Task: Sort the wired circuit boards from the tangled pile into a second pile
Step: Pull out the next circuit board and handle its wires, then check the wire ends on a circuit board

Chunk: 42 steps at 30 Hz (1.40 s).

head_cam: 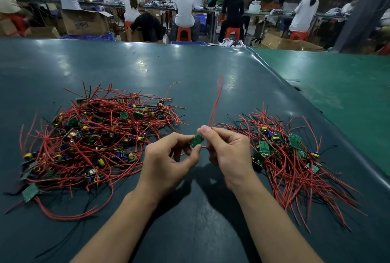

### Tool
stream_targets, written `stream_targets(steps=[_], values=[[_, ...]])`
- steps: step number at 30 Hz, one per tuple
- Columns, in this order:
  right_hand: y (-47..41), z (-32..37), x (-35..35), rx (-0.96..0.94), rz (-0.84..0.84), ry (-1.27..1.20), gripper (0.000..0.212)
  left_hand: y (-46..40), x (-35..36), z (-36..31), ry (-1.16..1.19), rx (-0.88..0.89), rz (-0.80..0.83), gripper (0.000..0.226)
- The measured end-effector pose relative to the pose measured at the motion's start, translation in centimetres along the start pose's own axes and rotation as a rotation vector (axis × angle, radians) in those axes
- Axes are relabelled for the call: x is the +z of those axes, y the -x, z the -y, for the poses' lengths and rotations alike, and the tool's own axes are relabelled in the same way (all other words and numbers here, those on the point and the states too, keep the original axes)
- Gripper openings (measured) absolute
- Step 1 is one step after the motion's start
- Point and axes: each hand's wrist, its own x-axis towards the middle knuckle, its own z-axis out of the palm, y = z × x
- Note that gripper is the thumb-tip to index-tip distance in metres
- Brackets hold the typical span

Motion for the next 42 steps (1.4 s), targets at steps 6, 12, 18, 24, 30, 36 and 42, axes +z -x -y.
stream_targets(steps=[6,12,18,24,30,36,42], values=[[-1.0,0.5,-1.2,-0.041,-0.166,-0.14,0.02,0.0,0.0,-0.3,-0.002,0.063,-0.015,0.017],[-1.8,1.2,-2.4,-0.104,-0.35,-0.261,0.033,0.1,-0.2,-0.5,-0.067,0.145,-0.021,0.014],[-1.9,1.8,-3.1,-0.083,-0.37,-0.442,0.025,0.4,-0.7,-0.2,-0.113,0.216,-0.092,0.016],[-0.7,1.9,-2.2,0.07,-0.135,-0.355,0.07,-0.3,-0.8,0.5,-0.179,0.221,-0.241,0.022],[2.1,-0.5,1.5,-0.052,0.322,0.103,0.036,-0.3,-1.4,1.2,-0.269,0.344,-0.062,0.033],[1.6,-0.4,1.4,-0.111,0.198,0.025,0.043,-0.7,-1.4,1.0,-0.281,0.39,0.004,0.033],[0.9,0.6,0.4,-0.261,-0.241,0.047,0.05,-0.7,-1.4,1.5,-0.45,0.181,-0.14,0.041]])
